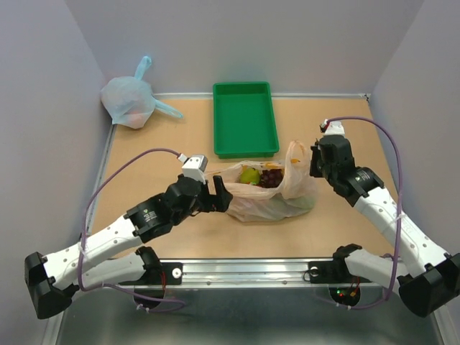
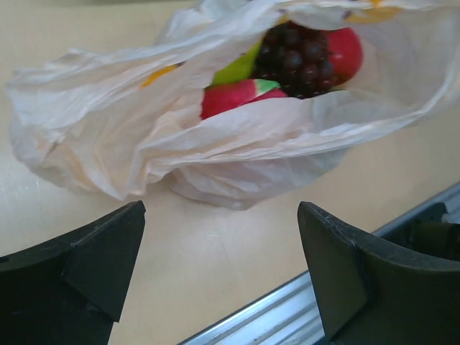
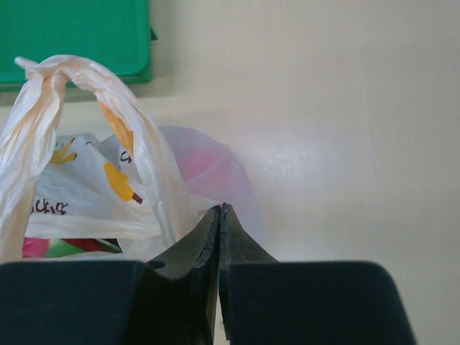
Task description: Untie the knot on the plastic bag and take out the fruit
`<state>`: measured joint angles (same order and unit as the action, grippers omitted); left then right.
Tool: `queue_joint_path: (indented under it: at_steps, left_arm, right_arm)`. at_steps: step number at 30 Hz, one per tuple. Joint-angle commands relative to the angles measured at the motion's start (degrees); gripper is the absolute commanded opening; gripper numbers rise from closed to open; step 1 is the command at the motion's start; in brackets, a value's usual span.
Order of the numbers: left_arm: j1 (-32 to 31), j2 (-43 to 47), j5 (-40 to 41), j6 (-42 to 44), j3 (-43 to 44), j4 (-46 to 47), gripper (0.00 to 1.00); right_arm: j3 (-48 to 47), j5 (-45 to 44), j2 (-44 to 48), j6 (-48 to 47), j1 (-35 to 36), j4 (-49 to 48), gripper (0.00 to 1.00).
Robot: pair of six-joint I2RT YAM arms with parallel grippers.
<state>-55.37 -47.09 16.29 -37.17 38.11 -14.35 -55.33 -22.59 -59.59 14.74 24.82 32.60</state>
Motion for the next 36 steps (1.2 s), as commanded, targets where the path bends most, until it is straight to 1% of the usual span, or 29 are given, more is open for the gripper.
queue_joint_path:
  at_steps: [1,3,4,6,7,8,9,10,11,12,13,15,16,18,22,24,28,30,36]
  left_arm:
    - [0.09,0.6,-4.61,8.07,10.04,-3.48,0.99]
    - [0.09,-1.24,-3.12,10.35,15.38,-6.64,0.99]
    - [0.09,-3.34,-0.67,13.15,16.98,-8.05,0.99]
    - [0.18,-6.33,2.67,15.53,21.1,-9.02,0.99]
    - [0.09,-8.09,5.56,17.46,22.35,-9.12,0.99]
    - [0.09,-11.76,6.72,18.35,23.32,-8.6,0.99]
    - [0.09,-13.8,7.52,18.79,25.16,-8.24,0.99]
    - [0.18,-15.82,7.52,19.23,26.22,-8.06,0.99]
    - [0.09,-19.75,7.26,20.11,27.71,-7.37,0.99]
    - [0.09,-21.53,7.26,20.2,28.16,-6.84,0.99]
    - [0.09,-23.12,7.52,19.86,28.51,-6.57,0.99]
    - [0.09,-26.9,8.66,17.93,28.17,-5.52,0.99]
    - [0.18,-27.7,8.93,17.05,27.73,-5.17,0.99]
    - [0.09,-29.63,9.02,13.99,25.98,-3.67,0.99]
    - [0.27,-30.43,9.63,8.36,22.54,-1.21,0.99]
    - [0.27,-30.17,9.81,6.59,20.7,0.54,0.99]
    - [0.53,-29.9,10.07,2.63,17.89,3.36,0.99]
    - [0.79,-29.81,9.81,0.87,16.22,5.2,0.99]
    - [0.97,-28.15,7.88,-4.3,10.69,9.86,0.98]
  right_arm:
    - [-2.32,7.72,2.9,-1.82,-0.3,-1.13,0.07]
    - [-2.41,9.14,3.34,-2.0,-0.38,-1.13,0.07]
    - [-2.5,10.01,3.6,-2.09,-0.3,-1.13,0.07]
    - [-2.24,10.37,3.69,-2.17,-0.3,-1.13,0.07]
    - [-1.98,10.29,3.87,-2.17,-0.3,-1.13,0.08]
    - [-1.89,10.28,4.04,-2.17,-0.3,-1.13,0.09]
    - [-1.71,10.37,3.96,-2.09,-0.3,-1.13,0.11]
    - [-1.71,10.55,4.22,-1.83,-0.3,-1.13,0.14]
    - [-1.71,10.72,4.4,-1.74,-0.3,-1.13,0.17]
    - [-1.8,11.16,4.66,-1.65,-0.3,-1.13,0.21]
    - [-2.06,11.69,5.01,-1.39,-0.3,-1.22,0.4]
    - [-3.11,14.05,5.89,-1.38,-0.3,-1.05,0.59]
    - [-3.64,16.33,6.15,-1.12,-0.38,-0.87,0.78]
    - [-6.0,19.15,5.9,-0.86,-0.3,0.0,0.94]
    - [-10.92,26.09,3.53,0.28,-0.21,4.83,1.0]
    - [-11.99,27.33,2.91,0.81,0.14,5.63,1.0]
    - [-13.31,28.21,1.76,2.39,3.03,6.77,1.0]
    - [-13.75,27.34,0.1,3.53,5.49,7.39,1.0]
    - [-12.62,18.74,-4.73,5.64,10.68,8.53,1.0]
